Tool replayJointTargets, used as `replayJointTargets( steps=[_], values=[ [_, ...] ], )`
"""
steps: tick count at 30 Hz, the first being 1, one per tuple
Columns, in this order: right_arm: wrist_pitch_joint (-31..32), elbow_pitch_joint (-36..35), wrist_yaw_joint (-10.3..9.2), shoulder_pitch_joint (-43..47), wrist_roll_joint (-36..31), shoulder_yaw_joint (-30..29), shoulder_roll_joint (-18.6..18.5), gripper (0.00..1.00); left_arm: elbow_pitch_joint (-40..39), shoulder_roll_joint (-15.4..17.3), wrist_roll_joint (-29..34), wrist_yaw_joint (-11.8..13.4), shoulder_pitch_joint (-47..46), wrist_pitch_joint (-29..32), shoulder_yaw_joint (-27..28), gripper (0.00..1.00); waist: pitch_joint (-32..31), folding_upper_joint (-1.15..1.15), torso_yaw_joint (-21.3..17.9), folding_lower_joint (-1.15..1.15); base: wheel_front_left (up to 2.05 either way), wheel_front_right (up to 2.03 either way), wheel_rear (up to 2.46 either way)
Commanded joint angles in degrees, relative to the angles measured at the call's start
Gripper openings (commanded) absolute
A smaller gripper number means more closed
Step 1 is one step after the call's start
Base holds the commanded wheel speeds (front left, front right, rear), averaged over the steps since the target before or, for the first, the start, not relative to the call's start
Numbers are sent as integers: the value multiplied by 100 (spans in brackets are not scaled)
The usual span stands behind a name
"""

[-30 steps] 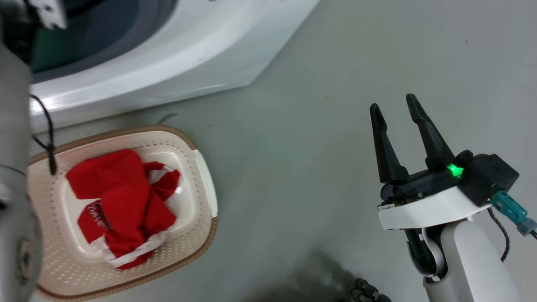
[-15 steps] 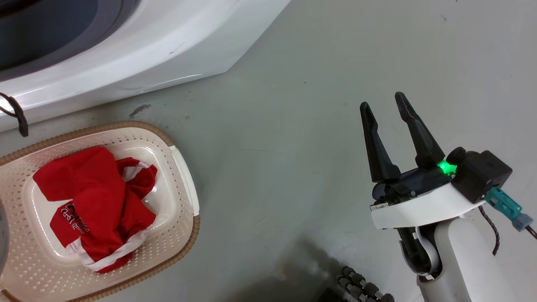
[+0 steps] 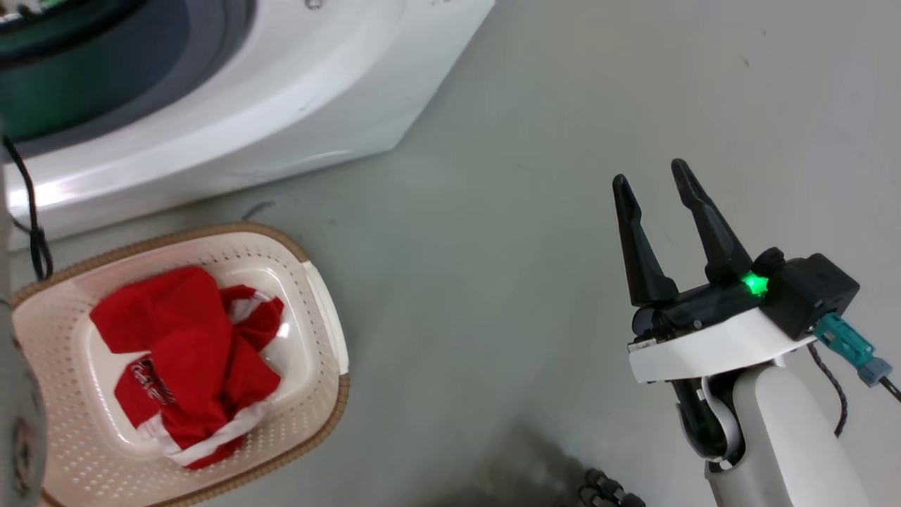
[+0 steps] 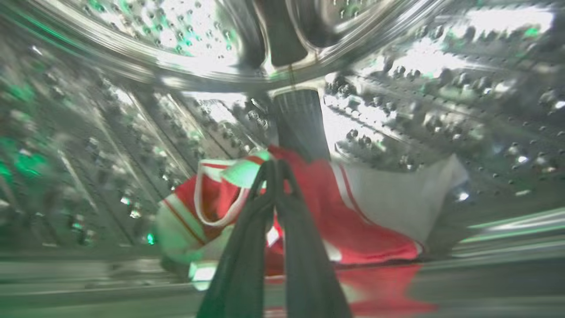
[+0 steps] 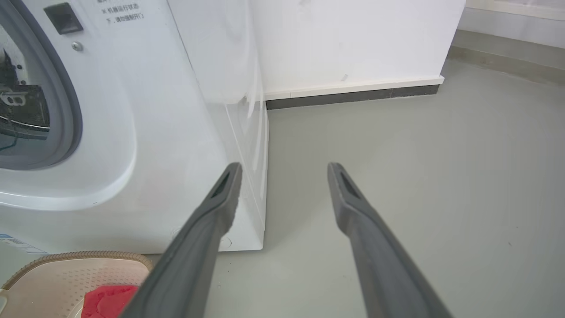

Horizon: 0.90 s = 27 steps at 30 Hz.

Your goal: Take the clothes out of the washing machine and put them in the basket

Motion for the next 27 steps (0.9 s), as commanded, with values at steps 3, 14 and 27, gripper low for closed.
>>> replayJointTargets(
  steps=[3,14,27],
  values=[
    [-21,60,-4,138,-163,-87,2,100,-189,-129,-56,17,492,-869,-12,0,-526,0,239,0,0,0,0],
    [-18,296,-4,819,-631,-340,-2,100,-44,-629,-435,-130,2041,-2797,62,0,-2121,0,772,0,0,0,0],
    [-18,389,-4,1484,-888,-492,0,100,-1452,-973,-690,-339,3765,-2931,346,0,-3197,0,1159,0,0,0,0]
  ],
)
